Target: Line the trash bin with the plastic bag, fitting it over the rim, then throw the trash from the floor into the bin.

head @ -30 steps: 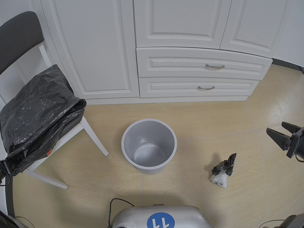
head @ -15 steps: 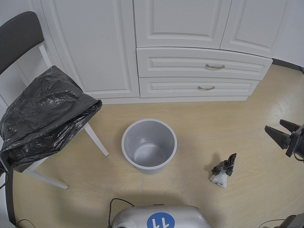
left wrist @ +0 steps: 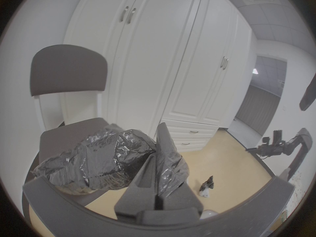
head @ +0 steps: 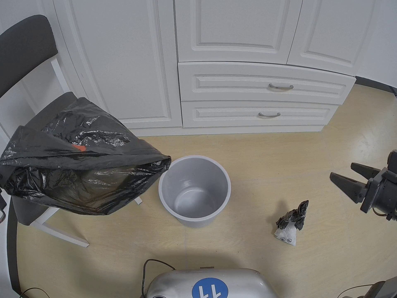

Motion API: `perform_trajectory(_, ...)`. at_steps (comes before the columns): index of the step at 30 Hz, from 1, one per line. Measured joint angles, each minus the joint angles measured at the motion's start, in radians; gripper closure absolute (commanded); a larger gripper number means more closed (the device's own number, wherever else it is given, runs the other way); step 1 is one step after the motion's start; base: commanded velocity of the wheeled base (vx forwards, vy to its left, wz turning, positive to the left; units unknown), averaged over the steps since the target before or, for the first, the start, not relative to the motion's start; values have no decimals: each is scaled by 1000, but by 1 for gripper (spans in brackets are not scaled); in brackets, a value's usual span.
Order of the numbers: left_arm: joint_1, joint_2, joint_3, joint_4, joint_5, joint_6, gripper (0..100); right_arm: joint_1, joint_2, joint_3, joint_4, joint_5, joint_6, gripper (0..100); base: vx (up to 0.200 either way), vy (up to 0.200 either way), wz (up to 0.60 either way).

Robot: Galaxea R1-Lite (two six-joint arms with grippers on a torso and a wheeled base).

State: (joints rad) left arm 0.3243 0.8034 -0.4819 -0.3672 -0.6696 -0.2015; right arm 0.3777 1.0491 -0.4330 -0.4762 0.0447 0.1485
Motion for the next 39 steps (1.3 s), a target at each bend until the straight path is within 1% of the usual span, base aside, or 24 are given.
perform_trajectory(4, -65, 10, -63, 4, 3, -41, 100, 74, 44, 10, -32, -72, 13, 0, 0, 0, 0)
perform_trajectory(7, -120, 22, -99, 4, 4, -101, 100, 134, 80, 22, -74, -97, 21, 0, 0, 0, 0)
perform_trajectory(11, -181, 33, -129, 1, 6, -183, 100, 217, 139, 39, -120, -109, 24, 0, 0, 0, 0)
perform_trajectory(18, -217, 33, -134, -1, 6, -251, 100, 323, 275, 18, -190, -116, 21, 0, 0, 0, 0)
perform_trajectory(21, -223, 25, -132, -2, 6, -277, 100, 367, 348, 2, -246, -140, 25, 0, 0, 0, 0)
perform_trajectory(23, -226, 19, -132, -3, 6, -284, 100, 393, 389, -2, -301, -167, 30, 0, 0, 0, 0)
perform_trajectory(32, -243, -10, -127, -21, 8, -299, 100, 499, 594, 11, -768, -293, 66, 0, 0, 0, 0)
perform_trajectory(34, -248, -14, -124, -24, 9, -305, 100, 515, 648, 16, -841, -315, 69, 0, 0, 0, 0)
perform_trajectory(39, -287, -22, -119, -30, 9, -365, 100, 547, 760, 21, -912, -346, 80, 0, 0, 0, 0)
